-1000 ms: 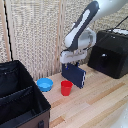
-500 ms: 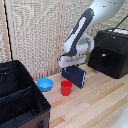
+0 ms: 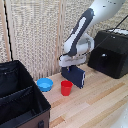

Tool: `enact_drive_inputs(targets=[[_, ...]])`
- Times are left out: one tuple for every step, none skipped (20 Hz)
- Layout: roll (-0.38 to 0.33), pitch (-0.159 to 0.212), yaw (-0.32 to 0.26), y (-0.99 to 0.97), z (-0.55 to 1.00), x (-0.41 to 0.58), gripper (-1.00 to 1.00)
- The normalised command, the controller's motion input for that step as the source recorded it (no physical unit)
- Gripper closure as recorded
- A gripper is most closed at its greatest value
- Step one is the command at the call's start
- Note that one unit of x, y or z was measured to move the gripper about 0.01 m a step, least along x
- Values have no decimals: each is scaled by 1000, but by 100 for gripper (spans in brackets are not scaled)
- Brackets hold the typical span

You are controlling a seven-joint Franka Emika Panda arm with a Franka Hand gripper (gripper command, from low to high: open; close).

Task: Discover the targeted book and set your gripper to the appropriate amplitude. Smoothly guide your gripper in the direction of the book and snatch it firmly. Search for the back section of the caddy. Move the held book towards the back section and lightly deposit it inside.

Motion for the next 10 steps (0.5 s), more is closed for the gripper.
enact_drive_inputs(targets=[[-6, 0, -177, -277, 1000, 23, 100], [0, 0, -196, -234, 1000, 37, 100], [0, 0, -183, -240, 1000, 6, 100], [0, 0, -164, -263, 1000, 11, 100], [0, 0, -145, -263, 1000, 60, 100], [0, 0, -139, -266, 1000, 60, 100], [0, 3, -138, -260, 1000, 40, 100], [0, 5, -136, -257, 1000, 40, 100], [0, 5, -135, -249, 1000, 60, 100], [0, 3, -132, -229, 1000, 97, 100]])
